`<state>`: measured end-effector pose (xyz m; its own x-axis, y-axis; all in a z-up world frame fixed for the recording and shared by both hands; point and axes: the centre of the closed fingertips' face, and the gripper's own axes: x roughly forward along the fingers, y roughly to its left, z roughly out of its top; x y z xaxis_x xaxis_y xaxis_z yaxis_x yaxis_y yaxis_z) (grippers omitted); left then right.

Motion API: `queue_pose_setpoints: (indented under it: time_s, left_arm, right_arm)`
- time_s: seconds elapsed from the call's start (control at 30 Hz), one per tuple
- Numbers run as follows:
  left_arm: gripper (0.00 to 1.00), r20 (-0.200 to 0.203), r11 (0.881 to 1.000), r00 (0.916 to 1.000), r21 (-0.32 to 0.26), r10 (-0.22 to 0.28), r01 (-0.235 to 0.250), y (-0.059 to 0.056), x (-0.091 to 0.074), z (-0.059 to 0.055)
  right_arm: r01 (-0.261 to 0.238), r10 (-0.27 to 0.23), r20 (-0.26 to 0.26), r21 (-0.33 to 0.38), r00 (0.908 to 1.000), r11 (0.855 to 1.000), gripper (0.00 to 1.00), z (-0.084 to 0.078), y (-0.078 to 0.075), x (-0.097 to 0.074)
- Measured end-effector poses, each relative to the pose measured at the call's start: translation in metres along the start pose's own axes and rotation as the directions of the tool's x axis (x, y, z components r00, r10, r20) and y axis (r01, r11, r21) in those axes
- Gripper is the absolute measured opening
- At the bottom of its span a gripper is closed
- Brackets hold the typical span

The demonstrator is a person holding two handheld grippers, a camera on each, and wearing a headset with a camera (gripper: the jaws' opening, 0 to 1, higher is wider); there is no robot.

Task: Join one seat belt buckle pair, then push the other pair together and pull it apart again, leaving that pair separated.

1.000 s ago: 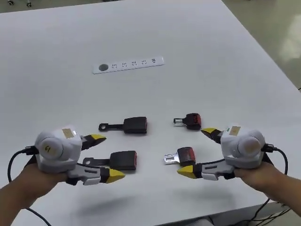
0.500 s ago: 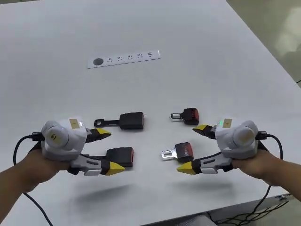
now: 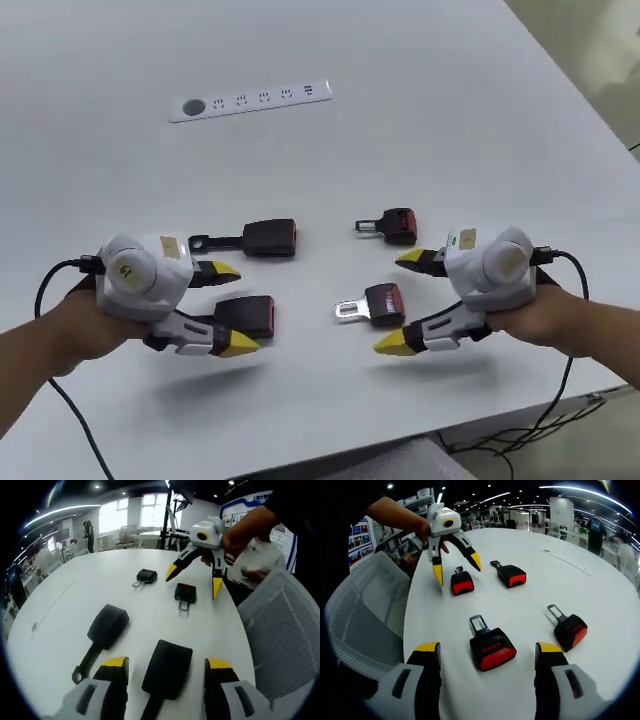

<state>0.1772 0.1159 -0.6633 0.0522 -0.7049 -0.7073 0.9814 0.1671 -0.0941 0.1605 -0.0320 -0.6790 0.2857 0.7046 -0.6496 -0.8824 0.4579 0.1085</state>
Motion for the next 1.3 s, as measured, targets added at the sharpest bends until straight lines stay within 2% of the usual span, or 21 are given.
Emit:
queue_pose_setpoints:
  time_s: [0.23,0.5,0.67,0.77,1.0,1.3]
  left_arm:
    - [0.56,-0.06,0.998,0.9976,0.043,-0.033,0.036,-0.002,0.004,-0.012]
    - [0.48,-0.085,0.996,0.9946,0.056,-0.06,0.065,0.002,0.006,-0.022]
    - [0.44,-0.078,0.996,0.9954,0.064,-0.056,0.061,0.005,0.005,-0.023]
    - [0.42,-0.086,0.995,0.9945,0.072,-0.06,0.066,0.005,0.004,-0.026]
    - [0.38,-0.091,0.994,0.9943,0.09,-0.056,0.064,0.006,0.003,-0.029]
    - [0.37,-0.142,0.982,0.9867,0.158,-0.079,0.102,0.003,0.004,-0.029]
  right_arm:
    - [-0.023,0.022,-0.018,-0.024,0.9996,0.999,0.72,-0.001,-0.002,0.001]
    - [-0.057,0.056,-0.042,-0.04,0.9976,0.998,0.68,-0.007,-0.004,0.001]
    - [-0.071,0.068,-0.054,-0.056,0.9962,0.996,0.66,-0.009,-0.005,0.0]
    - [-0.089,0.084,-0.066,-0.07,0.9943,0.994,0.65,-0.012,-0.003,0.0]
    - [-0.098,0.087,-0.096,-0.113,0.9916,0.989,0.62,-0.018,0.006,0.0]
    - [-0.091,0.073,-0.126,-0.145,0.9894,0.985,0.52,-0.015,0.001,0.0]
